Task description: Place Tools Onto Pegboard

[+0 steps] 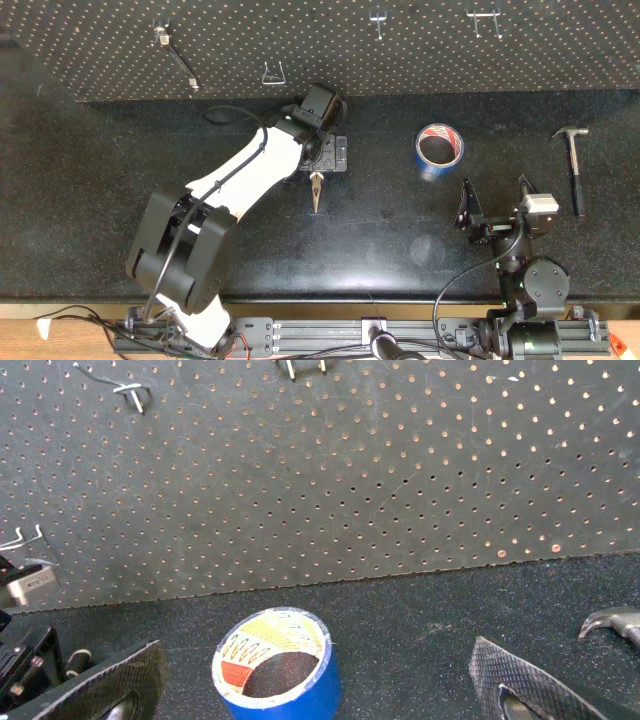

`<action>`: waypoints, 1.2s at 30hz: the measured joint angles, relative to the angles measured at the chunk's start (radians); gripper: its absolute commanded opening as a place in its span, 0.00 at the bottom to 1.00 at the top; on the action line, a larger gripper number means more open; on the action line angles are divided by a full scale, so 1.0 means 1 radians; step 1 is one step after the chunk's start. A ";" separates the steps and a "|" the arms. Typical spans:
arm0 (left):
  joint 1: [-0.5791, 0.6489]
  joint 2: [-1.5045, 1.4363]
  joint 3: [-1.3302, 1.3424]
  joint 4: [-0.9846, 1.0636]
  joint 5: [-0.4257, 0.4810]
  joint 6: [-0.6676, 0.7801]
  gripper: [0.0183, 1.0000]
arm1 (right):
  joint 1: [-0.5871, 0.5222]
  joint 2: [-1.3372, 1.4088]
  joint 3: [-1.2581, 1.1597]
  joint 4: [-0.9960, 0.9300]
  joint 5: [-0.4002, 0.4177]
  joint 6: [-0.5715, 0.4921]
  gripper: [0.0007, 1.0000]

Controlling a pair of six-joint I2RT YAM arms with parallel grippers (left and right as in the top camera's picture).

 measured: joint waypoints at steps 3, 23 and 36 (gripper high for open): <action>0.000 0.002 0.000 0.026 -0.004 0.000 1.00 | 0.000 0.000 0.000 0.000 0.000 0.000 0.99; 0.000 0.007 0.003 0.040 -0.014 -0.002 0.79 | 0.000 0.000 0.000 0.000 0.000 0.000 0.99; 0.000 0.008 0.004 0.043 -0.014 -0.018 0.53 | 0.000 0.000 0.000 0.000 0.000 0.000 0.99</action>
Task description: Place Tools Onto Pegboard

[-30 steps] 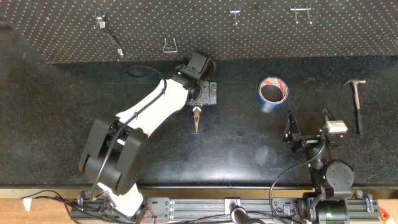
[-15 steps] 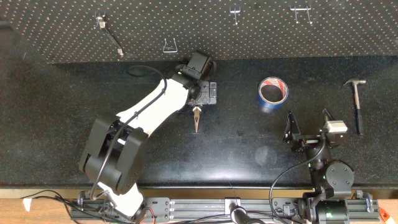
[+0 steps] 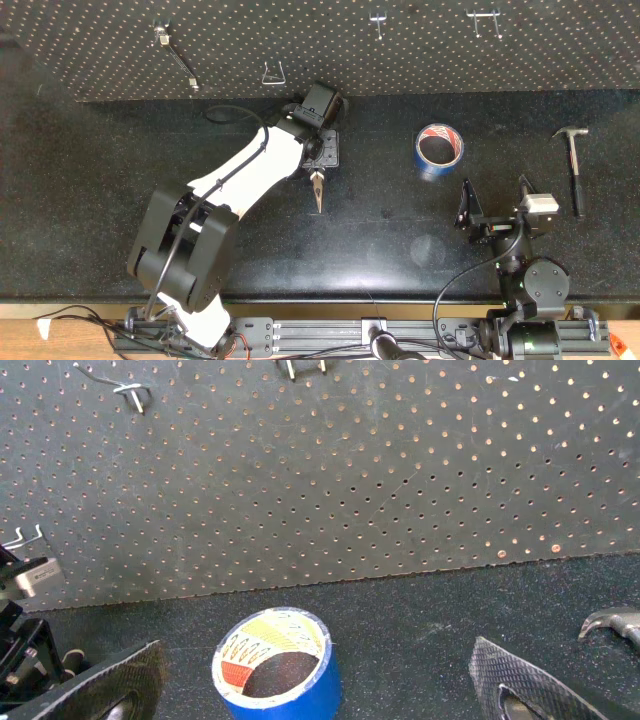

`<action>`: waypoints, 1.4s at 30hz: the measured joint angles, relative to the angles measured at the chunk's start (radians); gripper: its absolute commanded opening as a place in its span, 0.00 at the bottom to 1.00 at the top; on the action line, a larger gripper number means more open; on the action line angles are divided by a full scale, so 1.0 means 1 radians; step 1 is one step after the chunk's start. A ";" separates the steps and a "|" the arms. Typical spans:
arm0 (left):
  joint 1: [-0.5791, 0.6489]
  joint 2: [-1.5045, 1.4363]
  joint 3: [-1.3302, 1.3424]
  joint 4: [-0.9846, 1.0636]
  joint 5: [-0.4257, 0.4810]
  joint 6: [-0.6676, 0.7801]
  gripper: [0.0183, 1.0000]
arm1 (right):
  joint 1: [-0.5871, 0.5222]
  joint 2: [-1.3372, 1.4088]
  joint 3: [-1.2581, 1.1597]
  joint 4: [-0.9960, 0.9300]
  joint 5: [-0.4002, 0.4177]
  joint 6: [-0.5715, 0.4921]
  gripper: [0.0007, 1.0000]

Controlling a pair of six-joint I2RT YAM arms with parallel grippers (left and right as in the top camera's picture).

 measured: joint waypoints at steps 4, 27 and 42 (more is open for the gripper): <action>0.000 0.000 0.000 0.003 0.000 0.000 0.50 | 0.000 0.000 0.000 0.000 0.000 0.000 0.99; 0.000 0.000 0.000 0.004 0.000 0.000 0.01 | 0.000 0.000 0.000 0.000 0.000 0.000 0.99; -0.082 -0.172 0.000 -0.199 -0.080 0.000 0.01 | 0.000 0.000 0.000 0.000 0.000 0.000 0.99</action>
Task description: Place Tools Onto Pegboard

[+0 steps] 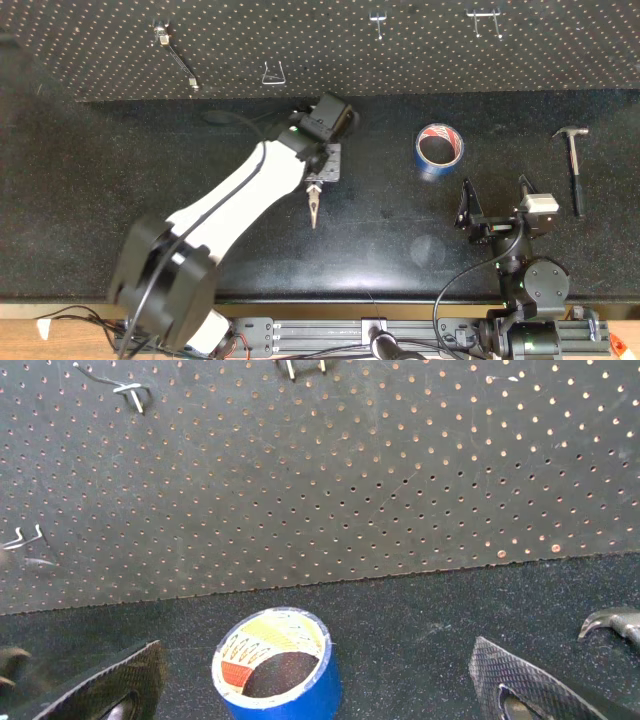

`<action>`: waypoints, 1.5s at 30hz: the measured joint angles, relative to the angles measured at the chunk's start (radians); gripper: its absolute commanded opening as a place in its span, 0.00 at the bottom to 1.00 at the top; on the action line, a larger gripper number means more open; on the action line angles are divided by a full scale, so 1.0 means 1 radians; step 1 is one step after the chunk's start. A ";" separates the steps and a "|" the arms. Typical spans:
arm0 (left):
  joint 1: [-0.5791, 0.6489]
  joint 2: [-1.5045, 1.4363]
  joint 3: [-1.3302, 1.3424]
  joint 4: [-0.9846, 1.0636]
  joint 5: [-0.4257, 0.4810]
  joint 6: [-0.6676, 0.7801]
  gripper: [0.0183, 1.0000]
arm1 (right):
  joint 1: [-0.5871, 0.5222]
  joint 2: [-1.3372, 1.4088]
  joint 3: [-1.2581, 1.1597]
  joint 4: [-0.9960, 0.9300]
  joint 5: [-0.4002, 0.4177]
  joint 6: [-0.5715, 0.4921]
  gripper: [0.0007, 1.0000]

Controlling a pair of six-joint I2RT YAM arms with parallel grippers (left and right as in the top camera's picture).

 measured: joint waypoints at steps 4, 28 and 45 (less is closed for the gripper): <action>0.002 -0.176 0.000 -0.094 -0.070 0.000 0.01 | 0.000 0.000 0.000 0.000 0.000 0.000 0.99; 0.299 -0.613 -0.127 0.489 -0.153 0.214 0.01 | 0.000 -0.001 0.000 0.000 0.000 0.000 0.99; 0.314 -0.230 -0.369 1.432 0.006 0.357 0.01 | 0.000 -0.001 0.000 0.000 0.000 0.000 0.99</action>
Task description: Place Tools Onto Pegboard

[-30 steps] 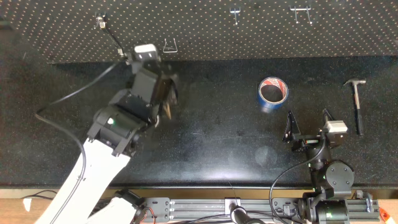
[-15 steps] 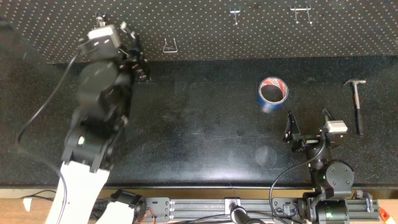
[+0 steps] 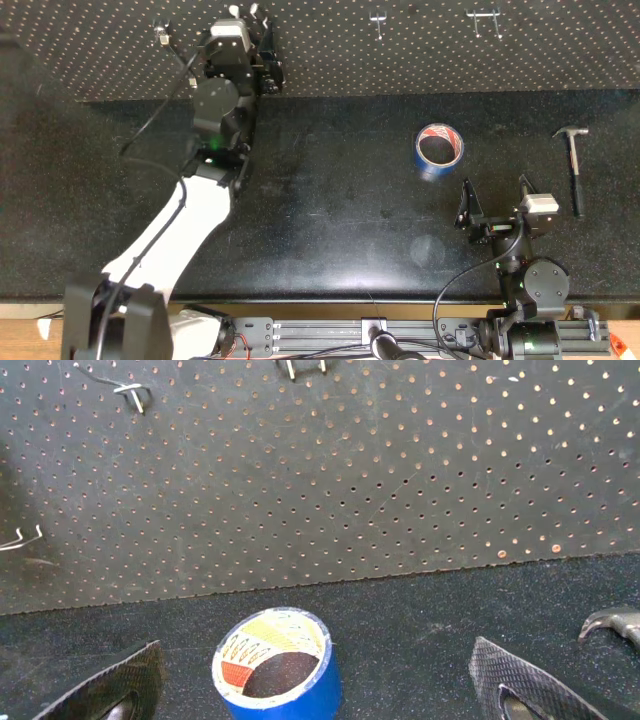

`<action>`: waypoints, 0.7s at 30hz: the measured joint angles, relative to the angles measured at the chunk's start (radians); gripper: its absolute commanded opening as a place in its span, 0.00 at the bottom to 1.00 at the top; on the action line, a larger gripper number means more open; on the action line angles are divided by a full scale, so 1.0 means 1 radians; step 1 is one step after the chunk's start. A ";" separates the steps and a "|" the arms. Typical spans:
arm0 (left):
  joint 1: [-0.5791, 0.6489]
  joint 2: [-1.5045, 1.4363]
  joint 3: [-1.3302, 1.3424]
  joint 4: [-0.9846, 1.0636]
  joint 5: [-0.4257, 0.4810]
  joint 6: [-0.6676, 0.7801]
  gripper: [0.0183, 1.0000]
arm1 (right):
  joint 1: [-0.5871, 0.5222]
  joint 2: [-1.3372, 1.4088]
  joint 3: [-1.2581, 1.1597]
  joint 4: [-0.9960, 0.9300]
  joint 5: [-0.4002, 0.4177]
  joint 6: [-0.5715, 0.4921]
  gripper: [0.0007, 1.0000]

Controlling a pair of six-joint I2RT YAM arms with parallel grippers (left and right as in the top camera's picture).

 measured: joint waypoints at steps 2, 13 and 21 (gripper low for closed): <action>0.000 0.024 0.000 0.017 0.000 0.004 0.01 | 0.000 0.000 0.000 0.000 0.000 0.000 0.99; 0.000 0.042 0.000 0.020 0.001 0.075 0.01 | 0.000 0.000 0.000 0.000 0.000 0.000 0.99; 0.000 0.050 0.000 0.019 0.001 0.141 0.01 | 0.000 0.000 0.000 0.000 0.000 0.000 0.99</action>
